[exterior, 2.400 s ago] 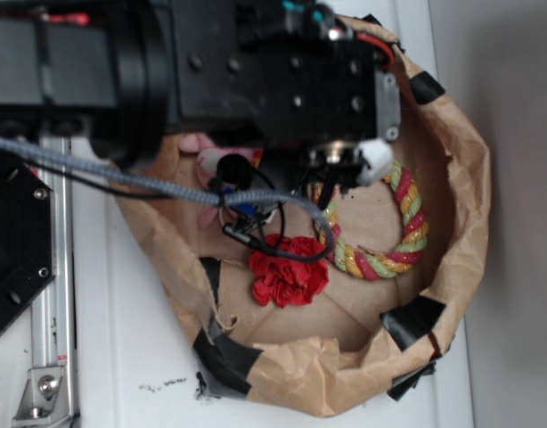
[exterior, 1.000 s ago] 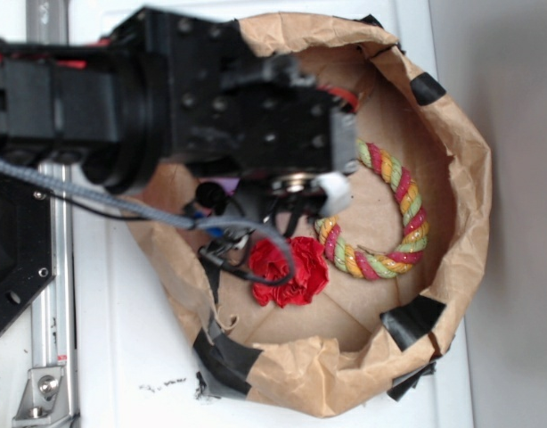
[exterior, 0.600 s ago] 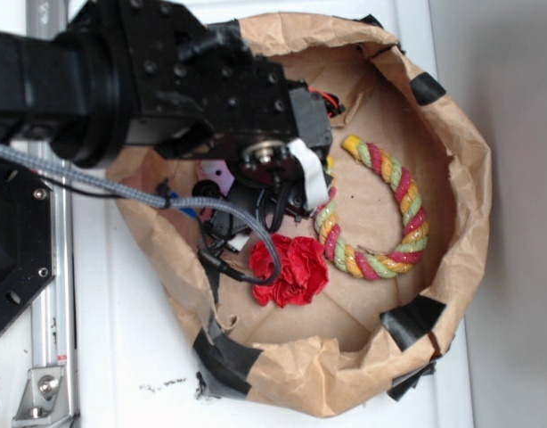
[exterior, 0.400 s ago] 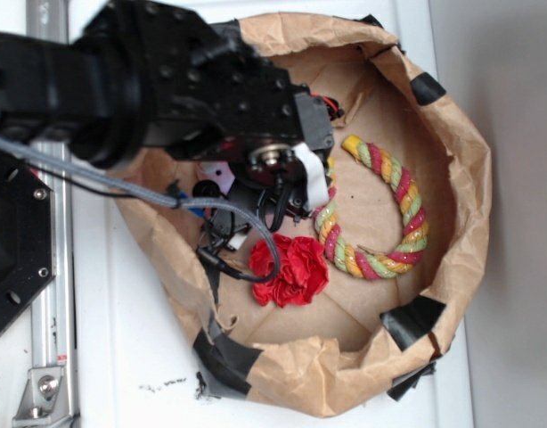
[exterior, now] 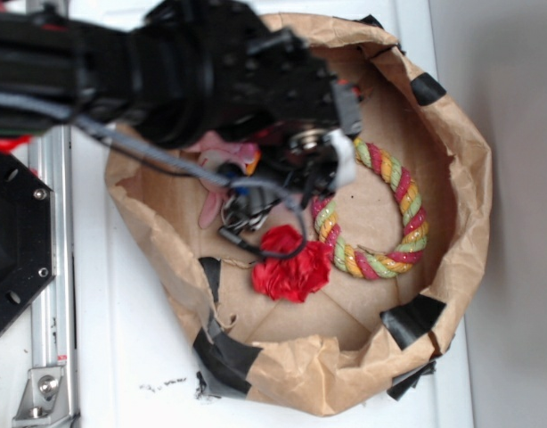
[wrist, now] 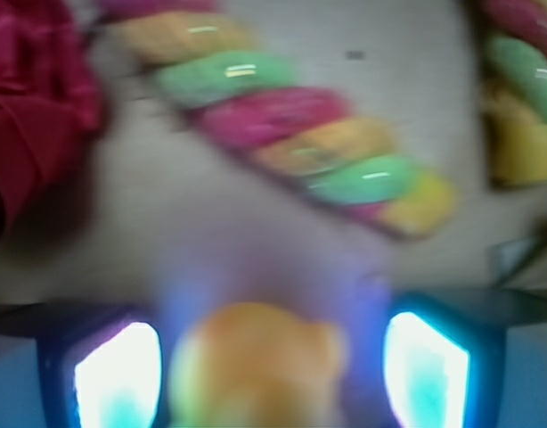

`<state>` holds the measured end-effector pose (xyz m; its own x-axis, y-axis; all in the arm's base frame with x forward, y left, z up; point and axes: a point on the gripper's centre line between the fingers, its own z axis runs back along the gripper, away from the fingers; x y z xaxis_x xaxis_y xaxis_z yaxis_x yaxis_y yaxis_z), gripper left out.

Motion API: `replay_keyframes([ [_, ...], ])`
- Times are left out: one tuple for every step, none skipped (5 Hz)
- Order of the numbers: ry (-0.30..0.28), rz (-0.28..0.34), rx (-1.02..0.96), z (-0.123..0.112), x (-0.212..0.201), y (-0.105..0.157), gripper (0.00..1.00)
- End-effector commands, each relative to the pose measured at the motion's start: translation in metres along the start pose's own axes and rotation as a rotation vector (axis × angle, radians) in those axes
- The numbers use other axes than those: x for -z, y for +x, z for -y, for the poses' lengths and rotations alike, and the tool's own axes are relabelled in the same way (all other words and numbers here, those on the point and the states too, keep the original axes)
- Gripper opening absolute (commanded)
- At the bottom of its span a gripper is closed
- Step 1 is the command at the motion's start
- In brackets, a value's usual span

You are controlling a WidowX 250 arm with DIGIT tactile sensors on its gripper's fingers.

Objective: Grab the yellow duck.

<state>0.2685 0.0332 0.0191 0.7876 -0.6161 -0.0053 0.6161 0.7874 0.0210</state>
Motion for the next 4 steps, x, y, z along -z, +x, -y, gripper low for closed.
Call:
replay_keyframes([
  [0.067,0.003,-0.073,-0.023,-0.012,-0.005,1.0],
  [0.072,-0.009,-0.084,-0.026,-0.01,-0.007,1.0],
  [0.06,-0.045,-0.083,-0.026,0.0,-0.005,1.0],
  [0.046,-0.059,-0.08,-0.022,0.006,-0.007,1.0],
])
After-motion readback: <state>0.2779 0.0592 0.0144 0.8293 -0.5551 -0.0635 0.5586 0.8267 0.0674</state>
